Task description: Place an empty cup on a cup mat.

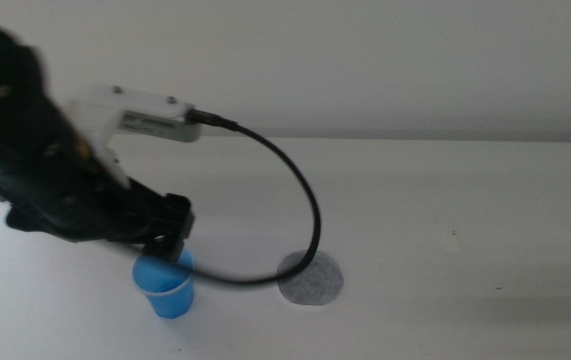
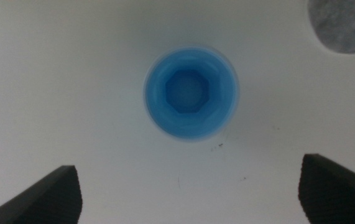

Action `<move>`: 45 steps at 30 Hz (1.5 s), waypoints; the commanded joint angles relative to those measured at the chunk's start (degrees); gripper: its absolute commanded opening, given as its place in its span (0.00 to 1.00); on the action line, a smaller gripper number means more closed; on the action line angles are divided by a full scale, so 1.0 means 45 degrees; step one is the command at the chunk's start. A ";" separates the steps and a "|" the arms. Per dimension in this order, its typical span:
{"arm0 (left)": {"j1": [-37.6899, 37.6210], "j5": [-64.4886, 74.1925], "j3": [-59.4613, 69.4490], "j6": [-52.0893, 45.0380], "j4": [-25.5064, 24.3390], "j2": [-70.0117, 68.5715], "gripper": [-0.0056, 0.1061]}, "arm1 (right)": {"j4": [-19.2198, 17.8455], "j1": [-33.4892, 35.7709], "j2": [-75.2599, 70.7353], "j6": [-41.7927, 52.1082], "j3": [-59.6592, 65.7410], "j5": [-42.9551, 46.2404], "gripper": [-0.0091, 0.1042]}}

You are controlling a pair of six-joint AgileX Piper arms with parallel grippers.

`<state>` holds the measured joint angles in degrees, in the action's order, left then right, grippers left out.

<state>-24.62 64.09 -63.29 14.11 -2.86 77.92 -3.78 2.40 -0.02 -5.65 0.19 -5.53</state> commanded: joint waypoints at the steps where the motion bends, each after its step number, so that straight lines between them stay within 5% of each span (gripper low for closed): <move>1: -0.0149 0.0385 -0.0443 0.0831 -0.0153 0.0739 0.89 | -0.0127 0.0009 -0.0460 0.0013 0.0443 0.0070 0.07; 8: 0.0149 -0.0390 -0.0498 0.1317 -0.1003 0.1872 0.89 | -0.0127 0.0009 -0.0460 0.0013 0.0443 0.0070 0.07; 33: 0.0902 -0.1360 -0.0498 0.0814 -0.0730 0.4555 0.85 | -0.0127 0.0009 -0.0460 0.0013 0.0443 0.0070 0.07; 39: 0.0902 -0.1443 -0.0470 0.0814 -0.0780 0.5385 0.75 | -0.0127 0.0009 -0.0460 0.0013 0.0443 0.0070 0.07; 45: 0.0902 -0.1443 -0.0470 0.0865 -0.0674 0.5501 0.48 | -0.0127 0.0009 -0.0460 0.0013 0.0443 0.0070 0.07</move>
<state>-20.67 58.14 -65.14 17.72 -6.10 102.69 -3.78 2.40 -0.02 -5.65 0.19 -5.53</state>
